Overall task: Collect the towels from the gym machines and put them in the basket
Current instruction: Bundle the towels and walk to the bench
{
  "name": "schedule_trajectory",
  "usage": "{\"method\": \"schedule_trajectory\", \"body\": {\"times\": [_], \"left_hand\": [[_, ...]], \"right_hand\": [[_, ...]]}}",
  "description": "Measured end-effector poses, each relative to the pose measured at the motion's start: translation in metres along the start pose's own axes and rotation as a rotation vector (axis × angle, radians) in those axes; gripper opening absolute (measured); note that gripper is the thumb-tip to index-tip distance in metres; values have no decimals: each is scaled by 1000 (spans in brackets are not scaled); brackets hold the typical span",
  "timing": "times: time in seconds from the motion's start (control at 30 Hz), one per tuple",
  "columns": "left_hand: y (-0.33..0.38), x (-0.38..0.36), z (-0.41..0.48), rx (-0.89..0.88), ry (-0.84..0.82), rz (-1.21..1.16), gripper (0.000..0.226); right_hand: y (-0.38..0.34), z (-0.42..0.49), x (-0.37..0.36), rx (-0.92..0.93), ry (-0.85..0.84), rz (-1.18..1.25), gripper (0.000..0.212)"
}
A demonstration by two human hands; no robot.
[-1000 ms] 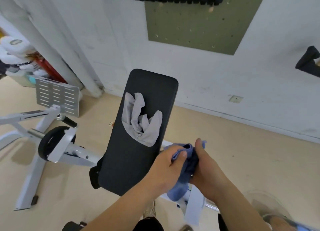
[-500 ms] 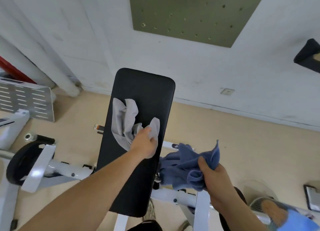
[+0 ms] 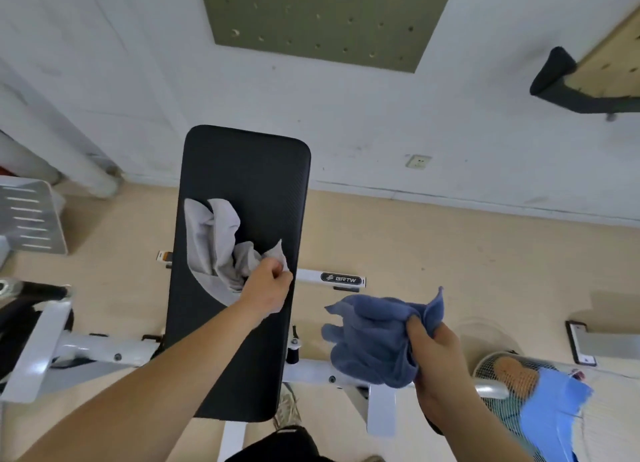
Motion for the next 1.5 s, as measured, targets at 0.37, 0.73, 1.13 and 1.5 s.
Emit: {"method": "schedule_trajectory", "body": {"times": [0.37, 0.73, 1.13, 1.5], "left_hand": [[95, -79, -276, -352, -255, -398, 22], [125, -315, -468, -646, -870, -160, 13], [127, -524, -510, -651, -1043, 88, 12], [52, -689, -599, -516, -1504, 524, 116]], "right_hand": [[-2, -96, 111, 177, -115, 222, 45], [94, -208, 346, 163, 67, 280, 22], [181, -252, 498, 204, 158, 231, 20], [250, -264, 666, 22, 694, -294, 10]]}}
Point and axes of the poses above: each hand's wrist, its own z-axis towards the middle knuckle, its own x-axis out of the back of the hand, y = z × x, the point moved 4 cm from there along z, towards the middle knuckle, and after that the axes turned 15 degrees about -z, right-handed, at the moved point
